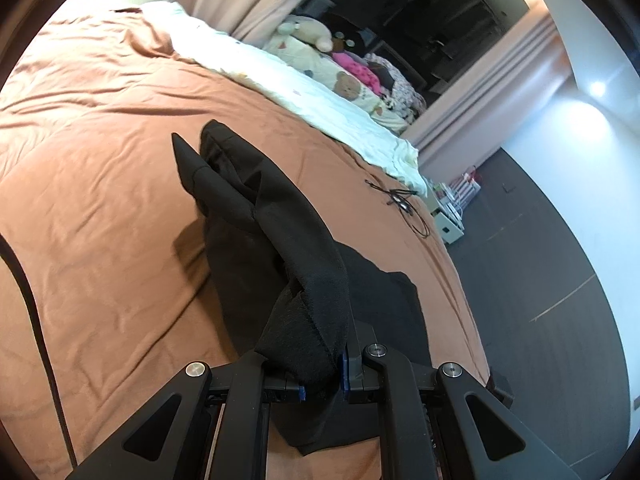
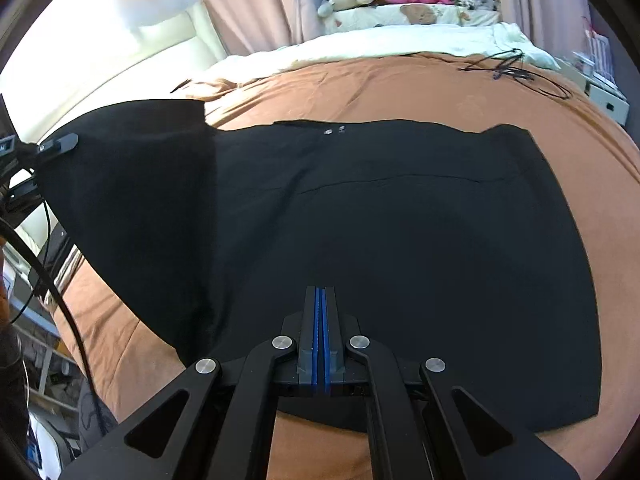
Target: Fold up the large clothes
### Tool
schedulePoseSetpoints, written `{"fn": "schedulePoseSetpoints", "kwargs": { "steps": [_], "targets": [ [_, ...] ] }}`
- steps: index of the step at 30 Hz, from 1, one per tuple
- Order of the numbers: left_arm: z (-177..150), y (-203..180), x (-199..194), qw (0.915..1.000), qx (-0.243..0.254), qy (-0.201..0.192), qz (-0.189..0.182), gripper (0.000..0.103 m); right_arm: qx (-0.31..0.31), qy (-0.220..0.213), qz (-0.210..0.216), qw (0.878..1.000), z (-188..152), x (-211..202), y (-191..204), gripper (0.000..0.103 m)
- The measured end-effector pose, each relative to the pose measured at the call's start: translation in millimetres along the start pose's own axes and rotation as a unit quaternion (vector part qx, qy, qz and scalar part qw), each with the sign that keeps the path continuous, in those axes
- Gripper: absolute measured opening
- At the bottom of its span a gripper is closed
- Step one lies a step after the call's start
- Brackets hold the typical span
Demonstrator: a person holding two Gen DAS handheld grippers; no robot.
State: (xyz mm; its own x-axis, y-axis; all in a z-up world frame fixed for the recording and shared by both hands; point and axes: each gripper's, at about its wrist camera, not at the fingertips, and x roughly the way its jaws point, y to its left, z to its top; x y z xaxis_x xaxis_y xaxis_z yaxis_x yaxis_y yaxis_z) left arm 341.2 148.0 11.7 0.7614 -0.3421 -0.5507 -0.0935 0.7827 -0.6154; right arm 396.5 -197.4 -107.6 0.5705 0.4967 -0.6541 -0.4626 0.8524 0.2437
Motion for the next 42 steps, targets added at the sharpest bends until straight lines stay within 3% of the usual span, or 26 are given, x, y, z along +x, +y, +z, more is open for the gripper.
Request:
{"fn": "schedulePoseSetpoints", "kwargs": {
  "steps": [7, 10, 21, 24, 35, 42],
  "targets": [
    [3, -30, 16, 0.9997, 0.02, 0.012, -0.003, 0.011, 0.038, 0.017, 0.014, 0.999, -18, 3, -23, 0.0],
    [2, -44, 24, 0.9994, 0.029, 0.017, -0.009, 0.011, 0.041, 0.018, 0.0, 0.999, -17, 2, -28, 0.0],
    [-1, -95, 49, 0.9964, 0.067, 0.042, -0.032, 0.011, 0.058, -0.021, 0.048, 0.997, -26, -22, -45, 0.0],
    [-5, -109, 54, 0.9947, 0.08, 0.051, -0.039, 0.011, 0.052, -0.026, 0.04, 0.998, -32, -29, -51, 0.0],
    [-20, -165, 96, 0.9841, 0.11, 0.101, -0.096, 0.011, 0.065, -0.039, -0.017, 0.997, -48, -53, -90, 0.0],
    [-45, -198, 138, 0.9729, 0.132, 0.147, -0.119, 0.011, 0.102, -0.052, 0.038, 0.993, -42, -66, -111, 0.0]
  ]
}}
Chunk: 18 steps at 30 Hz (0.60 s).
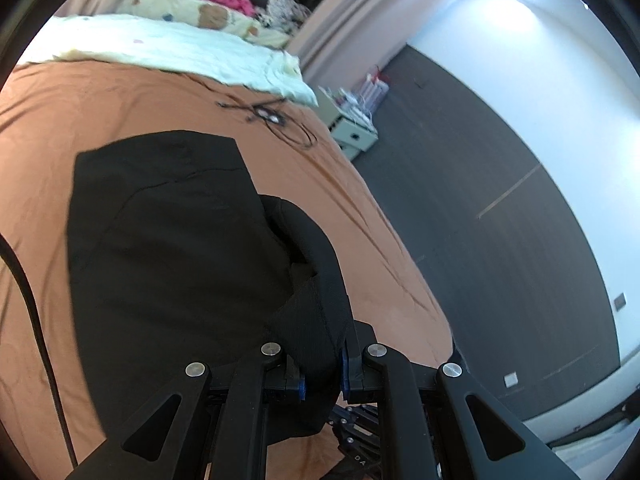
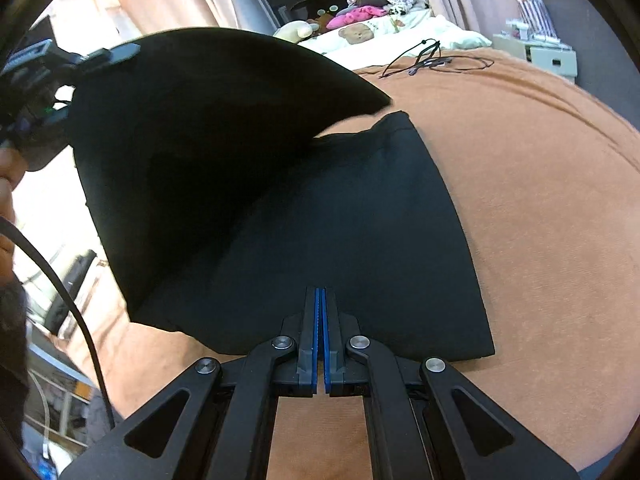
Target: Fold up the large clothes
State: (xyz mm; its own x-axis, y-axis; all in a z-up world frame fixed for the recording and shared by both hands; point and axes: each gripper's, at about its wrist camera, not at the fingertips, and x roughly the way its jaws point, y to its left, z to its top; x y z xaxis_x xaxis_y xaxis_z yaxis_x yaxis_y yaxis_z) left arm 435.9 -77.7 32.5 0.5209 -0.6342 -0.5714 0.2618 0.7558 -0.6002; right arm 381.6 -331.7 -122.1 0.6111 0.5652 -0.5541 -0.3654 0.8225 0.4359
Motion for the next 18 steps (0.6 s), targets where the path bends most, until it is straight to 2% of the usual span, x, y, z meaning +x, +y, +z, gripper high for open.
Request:
{"fn": "schedulePoseSetpoints", "kwargs": {
  "steps": [4, 10, 14, 18],
  "targets": [
    [-14, -8, 39, 0.9992, 0.004, 0.039, -0.009, 0.011, 0.043, -0.007, 0.024, 0.999, 1, -5, -18, 0.0],
    [-46, -11, 95, 0.9947, 0.012, 0.102, 0.001, 0.011, 0.074, 0.002, -0.001, 0.997, 4, -10, -30, 0.0],
    [-59, -7, 118, 0.9932, 0.004, 0.116, -0.007, 0.011, 0.089, -0.01, -0.008, 0.996, 9, -29, -28, 0.0],
    [-59, -8, 136, 0.992, -0.001, 0.124, -0.023, 0.011, 0.109, -0.009, 0.01, 0.994, 11, -46, -32, 0.0]
  ]
}}
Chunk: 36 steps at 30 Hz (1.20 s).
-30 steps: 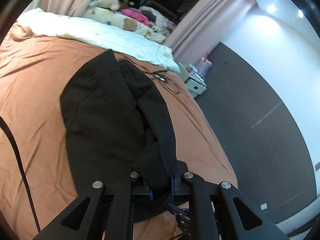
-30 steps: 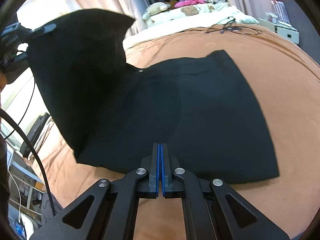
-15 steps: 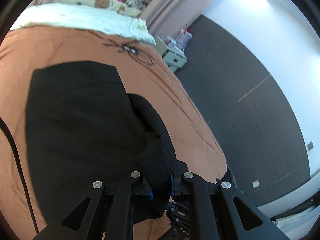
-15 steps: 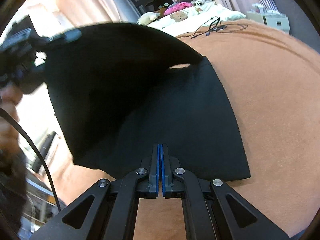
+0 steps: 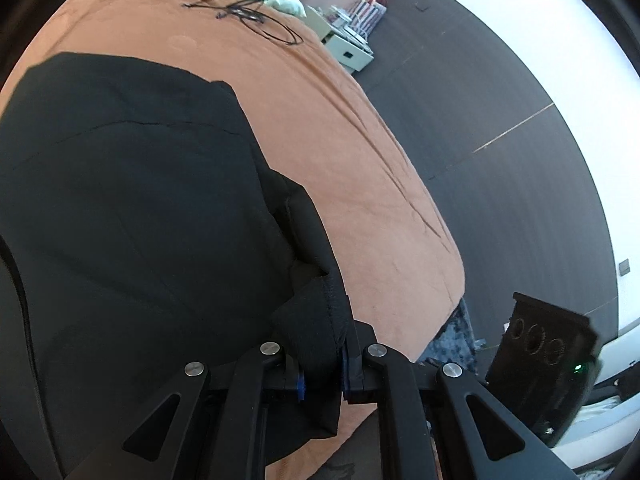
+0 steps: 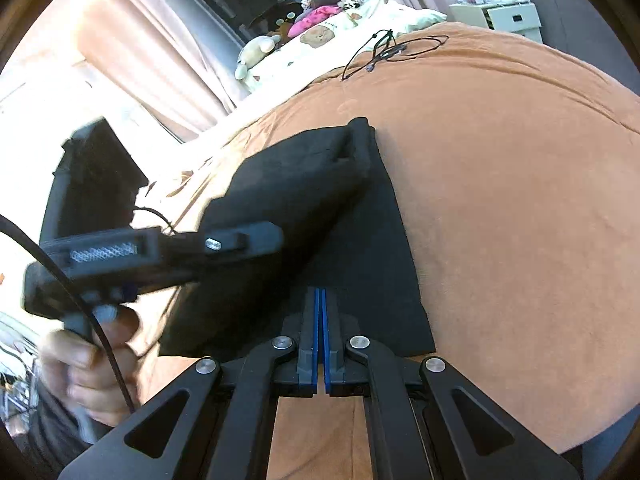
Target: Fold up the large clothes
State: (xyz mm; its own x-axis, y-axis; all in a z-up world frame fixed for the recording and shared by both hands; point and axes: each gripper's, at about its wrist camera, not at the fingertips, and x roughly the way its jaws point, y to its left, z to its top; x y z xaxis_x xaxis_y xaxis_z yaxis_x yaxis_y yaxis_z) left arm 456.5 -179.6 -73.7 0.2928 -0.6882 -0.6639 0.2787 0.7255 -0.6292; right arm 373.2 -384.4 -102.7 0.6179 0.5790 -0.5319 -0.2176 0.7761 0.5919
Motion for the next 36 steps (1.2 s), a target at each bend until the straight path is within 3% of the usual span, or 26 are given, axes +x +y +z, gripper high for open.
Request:
{"fn": "schedulePoseSetpoints", "kwargs": {
  "steps": [4, 6, 9, 11, 13, 16, 18, 23, 27, 30, 32, 36],
  "targets": [
    [-4, -3, 17, 0.9996, 0.017, 0.017, 0.014, 0.014, 0.028, 0.0, 0.029, 0.999, 4, -1, -8, 0.0],
    [-5, 2, 15, 0.9996, 0.01, 0.023, 0.013, 0.017, 0.017, 0.0, 0.018, 1.0, 5, 1, -9, 0.0],
    [-5, 10, -14, 0.9997, -0.004, 0.011, -0.023, 0.037, -0.005, 0.002, 0.01, 1.0, 9, 6, 2, 0.0],
    [-6, 13, -40, 0.9995, -0.005, -0.019, -0.023, 0.056, -0.025, 0.004, -0.002, 1.0, 15, 13, 15, 0.0],
    [-5, 21, -71, 0.9985, -0.01, -0.054, -0.008, 0.059, -0.048, 0.004, -0.017, 0.999, 23, 20, 31, 0.0],
    [-8, 40, -112, 0.9961, -0.023, -0.085, 0.005, 0.059, -0.075, -0.003, -0.025, 0.997, 32, 24, 56, 0.0],
    [-17, 58, -139, 0.9926, -0.03, -0.11, 0.043, 0.059, -0.093, -0.003, -0.033, 0.995, 36, 28, 71, 0.0],
    [-45, 106, -169, 0.9857, -0.061, -0.126, 0.095, 0.059, -0.121, -0.035, -0.028, 0.992, 41, 27, 96, 0.0],
    [-67, 140, -154, 0.9832, -0.096, -0.102, 0.116, 0.059, -0.148, 0.001, -0.042, 0.988, 26, 48, 107, 0.0],
    [-84, 155, -135, 0.9834, -0.113, -0.075, 0.121, 0.057, -0.17, 0.037, -0.119, 0.978, 8, 81, 100, 0.0],
    [-89, 158, -123, 0.9848, -0.116, -0.057, 0.116, 0.043, -0.17, 0.054, -0.14, 0.974, -2, 94, 92, 0.0],
    [-89, 157, -115, 0.9865, -0.108, -0.059, 0.108, 0.036, -0.178, 0.066, -0.154, 0.97, -13, 108, 90, 0.0]
  ]
}}
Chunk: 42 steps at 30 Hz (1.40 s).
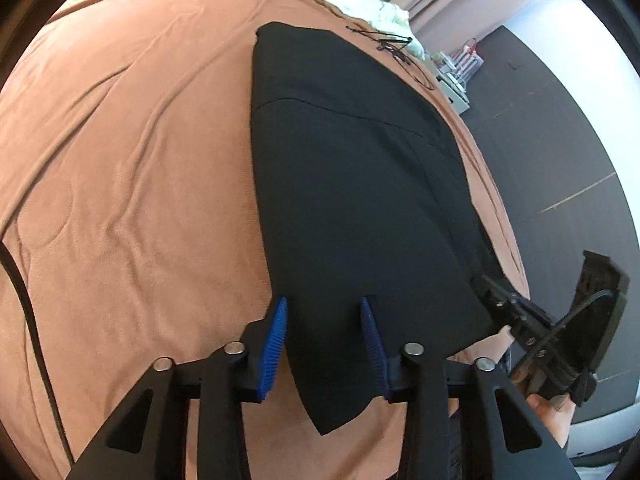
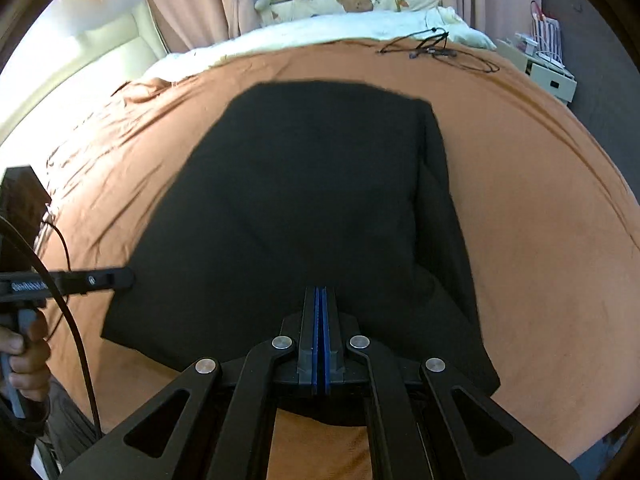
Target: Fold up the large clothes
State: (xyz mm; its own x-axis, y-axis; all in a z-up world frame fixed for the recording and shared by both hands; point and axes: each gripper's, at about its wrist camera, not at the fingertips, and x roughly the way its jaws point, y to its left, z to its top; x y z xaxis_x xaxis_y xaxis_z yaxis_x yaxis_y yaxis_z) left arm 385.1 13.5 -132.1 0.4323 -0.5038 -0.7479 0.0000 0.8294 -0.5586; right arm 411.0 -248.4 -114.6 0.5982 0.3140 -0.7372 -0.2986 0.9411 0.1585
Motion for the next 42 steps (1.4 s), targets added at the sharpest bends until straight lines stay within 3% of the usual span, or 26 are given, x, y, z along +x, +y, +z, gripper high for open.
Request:
{"fn": "schedulePoseSetpoints", "kwargs": {
  "steps": [5, 9, 15, 19, 23, 28, 30, 33, 37, 42],
  "targets": [
    [6, -5, 3, 0.9999, 0.006, 0.003, -0.01, 0.029, 0.005, 0.001, -0.007, 1.0, 6, 18, 6, 0.0],
    [12, -3, 8, 0.9996, 0.0, 0.006, -0.029, 0.026, 0.031, -0.025, 0.001, 0.999, -6, 16, 4, 0.0],
    [12, -11, 8, 0.9995, 0.012, 0.012, -0.026, 0.025, 0.045, -0.048, 0.019, 0.998, -31, 11, -8, 0.0],
    [17, -23, 12, 0.9993, 0.023, 0.014, -0.025, 0.025, 0.054, -0.026, 0.034, 0.998, -27, 6, -19, 0.0],
    [19, -30, 14, 0.9987, 0.044, 0.018, -0.02, 0.025, 0.081, -0.037, 0.031, 0.996, -21, -11, -34, 0.0],
    [14, -40, 25, 0.9946, 0.092, 0.048, 0.006, 0.026, 0.088, -0.007, 0.04, 0.995, -34, 7, -50, 0.0],
    [17, -38, 25, 0.9944, 0.089, 0.057, 0.011, 0.027, 0.09, -0.004, 0.044, 0.995, -35, 7, -53, 0.0],
    [23, -36, 19, 0.9956, 0.074, 0.056, 0.013, 0.028, 0.067, 0.0, 0.025, 0.997, -27, -4, -41, 0.0],
    [23, -29, 3, 0.9982, 0.05, 0.03, 0.01, 0.029, 0.046, -0.029, 0.026, 0.998, -25, -28, -24, 0.0],
    [12, -32, -14, 0.9987, 0.052, 0.006, 0.001, 0.033, 0.006, -0.064, -0.03, 0.997, -38, -52, 5, 0.0]
  ]
}}
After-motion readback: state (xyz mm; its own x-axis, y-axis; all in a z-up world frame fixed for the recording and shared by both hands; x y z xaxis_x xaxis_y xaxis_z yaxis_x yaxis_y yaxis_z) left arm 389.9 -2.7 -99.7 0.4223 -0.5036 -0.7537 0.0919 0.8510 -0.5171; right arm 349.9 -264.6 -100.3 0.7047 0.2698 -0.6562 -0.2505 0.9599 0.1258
